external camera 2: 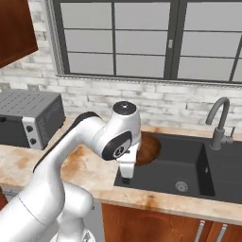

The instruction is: Dump the banana and carrot from the bowl so the bowl can be washed. Place the bowl in the sink after clearing the leftovers.

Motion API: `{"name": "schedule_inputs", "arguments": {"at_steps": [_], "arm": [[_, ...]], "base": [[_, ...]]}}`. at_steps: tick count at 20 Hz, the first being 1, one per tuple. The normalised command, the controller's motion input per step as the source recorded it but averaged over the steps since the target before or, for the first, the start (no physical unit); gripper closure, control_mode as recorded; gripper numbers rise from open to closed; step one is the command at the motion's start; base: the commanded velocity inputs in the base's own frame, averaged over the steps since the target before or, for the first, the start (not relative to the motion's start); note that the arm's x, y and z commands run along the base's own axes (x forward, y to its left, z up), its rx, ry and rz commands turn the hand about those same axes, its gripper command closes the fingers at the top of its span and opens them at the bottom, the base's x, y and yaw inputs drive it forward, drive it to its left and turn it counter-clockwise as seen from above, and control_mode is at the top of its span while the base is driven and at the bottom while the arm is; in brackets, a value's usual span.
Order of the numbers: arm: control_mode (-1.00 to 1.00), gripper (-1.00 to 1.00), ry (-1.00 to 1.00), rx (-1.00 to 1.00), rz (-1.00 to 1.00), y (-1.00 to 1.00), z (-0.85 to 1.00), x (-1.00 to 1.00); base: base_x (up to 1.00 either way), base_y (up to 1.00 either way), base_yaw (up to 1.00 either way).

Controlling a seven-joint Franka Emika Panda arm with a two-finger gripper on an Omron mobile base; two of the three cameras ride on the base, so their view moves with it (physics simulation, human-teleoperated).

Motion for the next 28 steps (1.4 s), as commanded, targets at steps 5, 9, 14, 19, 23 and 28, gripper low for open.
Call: {"name": "schedule_inputs", "arguments": {"at_steps": [5, 9, 14, 19, 23, 28], "arm": [[-1.0, 1.0, 0.1, -0.01, -0.15, -0.56, -0.56, 0.91], [-1.0, 1.0, 0.0, 0.07, -0.07, -0.25, -0.36, 0.27], [-1.0, 1.0, 0.01, 0.03, -0.12, -0.03, -0.53, 0.2], [-1.0, 1.0, 0.04, 0.0, -0.14, -0.08, -0.36, 0.31], [-1.0, 1.0, 0.0, 0.02, -0.25, -0.05, -0.35, 0.35], [-1.0, 1.0, 0.01, 0.01, -0.19, -0.06, -0.1, 0.42]], "base": [[0.0, 0.0, 0.0], [0.0, 0.0, 0.0], [0.0, 0.0, 0.0], [0.0, 0.0, 0.0], [0.0, 0.0, 0.0], [0.0, 0.0, 0.0]]}}
